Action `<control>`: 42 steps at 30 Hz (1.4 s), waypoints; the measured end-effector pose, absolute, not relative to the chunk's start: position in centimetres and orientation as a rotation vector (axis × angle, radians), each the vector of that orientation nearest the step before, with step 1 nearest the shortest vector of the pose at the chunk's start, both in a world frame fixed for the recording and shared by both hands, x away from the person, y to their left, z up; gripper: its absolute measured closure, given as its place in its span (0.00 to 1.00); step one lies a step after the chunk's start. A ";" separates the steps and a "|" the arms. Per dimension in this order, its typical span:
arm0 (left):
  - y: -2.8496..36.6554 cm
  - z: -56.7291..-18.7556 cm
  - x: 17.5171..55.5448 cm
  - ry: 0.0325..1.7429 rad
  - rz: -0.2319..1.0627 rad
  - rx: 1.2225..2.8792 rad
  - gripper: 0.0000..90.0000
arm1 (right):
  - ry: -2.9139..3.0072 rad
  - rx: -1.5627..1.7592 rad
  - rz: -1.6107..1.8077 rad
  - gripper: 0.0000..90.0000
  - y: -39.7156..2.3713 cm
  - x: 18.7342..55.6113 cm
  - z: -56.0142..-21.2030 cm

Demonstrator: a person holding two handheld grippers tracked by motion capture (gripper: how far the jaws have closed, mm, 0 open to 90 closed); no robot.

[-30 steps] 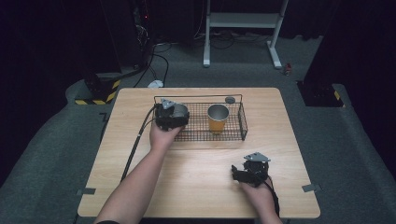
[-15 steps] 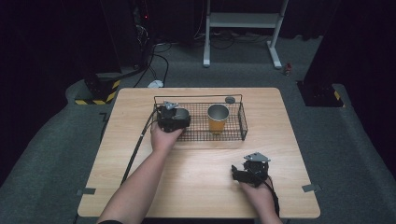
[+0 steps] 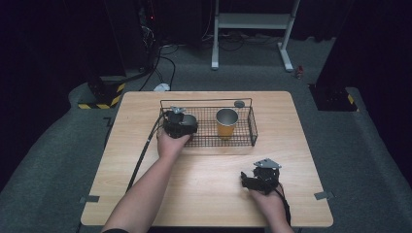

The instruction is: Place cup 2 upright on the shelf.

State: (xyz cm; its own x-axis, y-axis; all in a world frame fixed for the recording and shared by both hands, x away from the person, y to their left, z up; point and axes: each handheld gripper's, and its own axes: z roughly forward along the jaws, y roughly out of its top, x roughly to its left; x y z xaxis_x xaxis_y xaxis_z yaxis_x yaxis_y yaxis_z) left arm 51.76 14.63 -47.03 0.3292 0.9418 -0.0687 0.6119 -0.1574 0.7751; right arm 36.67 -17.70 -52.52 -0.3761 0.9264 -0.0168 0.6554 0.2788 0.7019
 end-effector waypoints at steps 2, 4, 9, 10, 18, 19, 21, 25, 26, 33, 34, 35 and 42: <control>14.6 -47.0 51.8 1.369 0.574 1.866 0.16 | 2.128 1.423 0.861 0.14 -17.7 36.7 -52.5; 14.6 -47.1 51.7 1.367 0.578 1.872 0.16 | 2.129 1.423 0.859 0.14 -17.7 36.7 -52.5; 14.6 -47.1 51.7 1.369 0.585 1.901 0.16 | 2.128 1.422 0.861 0.14 -17.7 36.7 -52.5; 14.6 -47.2 51.7 1.371 0.580 1.907 0.16 | 2.129 1.423 0.859 0.14 -17.7 36.7 -52.5; 14.8 -47.1 51.7 1.377 0.567 1.910 0.16 | 2.128 1.423 0.861 0.14 -17.7 36.7 -52.5; 14.8 -47.1 51.7 1.376 0.568 1.911 0.16 | 2.129 1.423 0.859 0.14 -17.7 36.7 -52.5; 14.7 -47.1 51.7 1.382 0.563 1.907 0.15 | 2.128 1.422 0.861 0.14 -17.7 36.7 -52.5; 14.9 -47.1 51.8 1.407 0.544 1.899 0.12 | 2.128 1.426 0.861 0.14 -17.7 36.7 -52.5; 14.9 -47.0 51.8 1.403 0.549 1.903 0.11 | 2.127 1.427 0.861 0.14 -17.7 36.7 -52.5; 15.1 -46.2 51.5 1.373 0.581 1.890 0.05 | 2.127 1.427 0.861 0.14 -17.7 36.7 -52.5; 15.1 -46.1 51.5 1.371 0.579 1.886 0.05 | 2.127 1.427 0.861 0.14 -17.7 36.7 -52.5; 15.2 -46.0 51.5 1.370 0.585 1.886 0.04 | 2.127 1.427 0.861 0.14 -17.7 36.7 -52.5; 15.4 -44.8 51.0 1.333 0.614 1.866 0.03 | 2.124 1.430 0.863 0.14 -17.6 36.7 -52.5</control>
